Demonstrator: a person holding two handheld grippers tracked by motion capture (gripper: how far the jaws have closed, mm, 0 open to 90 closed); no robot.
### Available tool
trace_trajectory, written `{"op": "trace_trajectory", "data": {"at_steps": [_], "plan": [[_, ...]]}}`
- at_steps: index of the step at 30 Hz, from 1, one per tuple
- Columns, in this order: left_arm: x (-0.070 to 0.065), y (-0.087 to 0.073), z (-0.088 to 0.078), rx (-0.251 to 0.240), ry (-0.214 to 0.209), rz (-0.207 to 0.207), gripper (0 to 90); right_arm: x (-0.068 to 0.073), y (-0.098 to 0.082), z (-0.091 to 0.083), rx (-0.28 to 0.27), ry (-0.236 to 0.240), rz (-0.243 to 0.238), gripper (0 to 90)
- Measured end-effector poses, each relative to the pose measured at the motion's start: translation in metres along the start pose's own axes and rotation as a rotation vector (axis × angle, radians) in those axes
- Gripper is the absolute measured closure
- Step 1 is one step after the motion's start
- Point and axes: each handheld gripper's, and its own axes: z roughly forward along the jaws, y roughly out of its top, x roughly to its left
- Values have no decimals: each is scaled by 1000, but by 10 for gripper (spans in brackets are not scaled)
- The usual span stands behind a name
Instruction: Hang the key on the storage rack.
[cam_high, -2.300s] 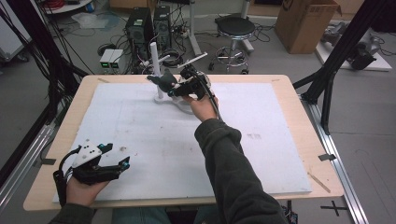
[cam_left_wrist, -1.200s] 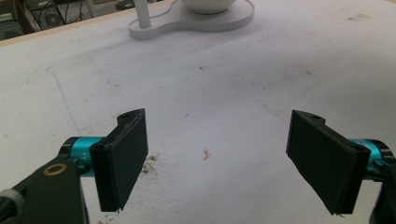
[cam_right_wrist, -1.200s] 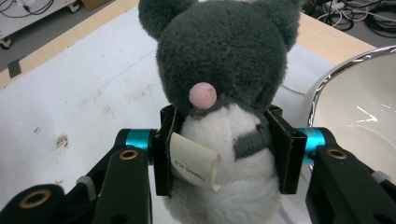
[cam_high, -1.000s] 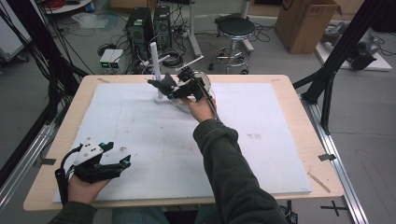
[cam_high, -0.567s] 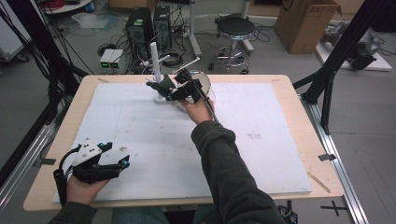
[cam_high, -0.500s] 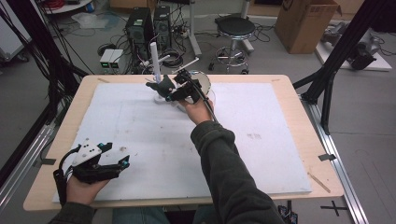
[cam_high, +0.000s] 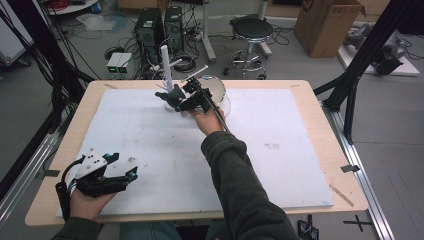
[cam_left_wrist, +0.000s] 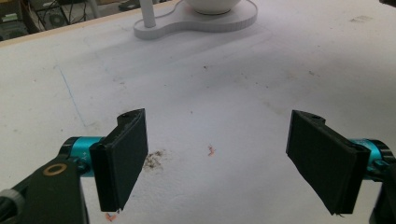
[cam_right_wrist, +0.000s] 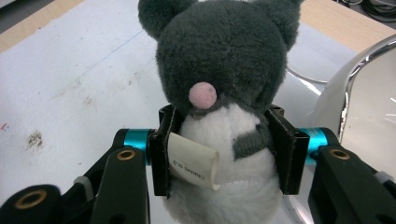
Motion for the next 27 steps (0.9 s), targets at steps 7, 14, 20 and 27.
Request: {"op": "trace_trajectory", "data": {"at_steps": [7, 14, 20, 27], "plan": [[0, 0, -1, -3, -1, -3, 212, 0, -1, 6, 7, -4, 8, 504], [0, 0, -1, -2, 0, 1, 213, -1, -2, 7, 11, 3, 28, 495], [0, 0, -1, -3, -2, -2, 212, -3, -2, 10, 13, 3, 35, 485], [0, 0, -1, -4, -1, 1, 213, -1, -2, 12, 18, 2, 41, 470]]}}
